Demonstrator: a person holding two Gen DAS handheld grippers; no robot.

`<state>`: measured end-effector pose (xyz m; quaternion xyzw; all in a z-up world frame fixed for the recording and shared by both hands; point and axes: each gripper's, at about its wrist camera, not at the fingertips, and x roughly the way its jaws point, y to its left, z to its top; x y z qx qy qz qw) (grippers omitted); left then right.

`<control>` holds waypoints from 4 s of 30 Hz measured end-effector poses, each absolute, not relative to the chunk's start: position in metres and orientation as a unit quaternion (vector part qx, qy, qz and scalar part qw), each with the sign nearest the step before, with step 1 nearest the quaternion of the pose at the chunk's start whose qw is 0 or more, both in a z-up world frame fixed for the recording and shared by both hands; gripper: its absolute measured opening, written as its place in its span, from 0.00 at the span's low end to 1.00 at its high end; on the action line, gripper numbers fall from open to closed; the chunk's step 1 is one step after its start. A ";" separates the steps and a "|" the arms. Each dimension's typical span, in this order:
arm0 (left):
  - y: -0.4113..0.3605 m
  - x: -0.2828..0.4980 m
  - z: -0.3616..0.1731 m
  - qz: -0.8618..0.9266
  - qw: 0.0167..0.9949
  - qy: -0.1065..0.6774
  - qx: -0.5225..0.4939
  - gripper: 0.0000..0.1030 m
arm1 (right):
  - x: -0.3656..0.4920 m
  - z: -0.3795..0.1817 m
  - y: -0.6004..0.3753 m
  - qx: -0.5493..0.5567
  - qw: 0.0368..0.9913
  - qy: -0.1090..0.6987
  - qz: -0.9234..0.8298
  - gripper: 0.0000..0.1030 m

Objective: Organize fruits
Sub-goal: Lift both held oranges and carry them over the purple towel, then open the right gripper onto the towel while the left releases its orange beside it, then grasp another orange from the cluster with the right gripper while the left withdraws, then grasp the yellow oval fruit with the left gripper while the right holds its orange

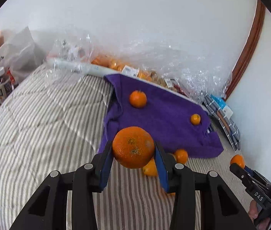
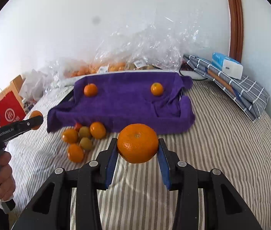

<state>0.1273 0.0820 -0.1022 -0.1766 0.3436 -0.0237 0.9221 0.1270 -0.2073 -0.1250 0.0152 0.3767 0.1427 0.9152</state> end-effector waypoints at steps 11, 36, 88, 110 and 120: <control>0.072 0.194 -0.083 -0.020 0.931 0.327 -0.159 0.38 | 0.198 -0.112 -0.205 0.030 0.926 0.354 0.126 0.39; 0.057 0.248 -0.138 -0.012 0.911 0.381 -0.161 0.38 | 0.266 -0.172 -0.200 0.018 0.908 0.406 0.107 0.39; 0.083 0.193 -0.119 -0.030 0.930 0.298 -0.214 0.51 | 0.194 -0.133 -0.195 0.029 0.923 0.368 0.108 0.46; 0.110 0.114 -0.141 0.027 0.923 0.352 -0.154 0.54 | 0.121 -0.182 -0.087 -0.034 0.876 0.435 0.206 0.39; 0.100 0.117 -0.144 -0.001 0.921 0.358 -0.152 0.52 | 0.120 -0.180 -0.101 -0.029 0.884 0.431 0.180 0.31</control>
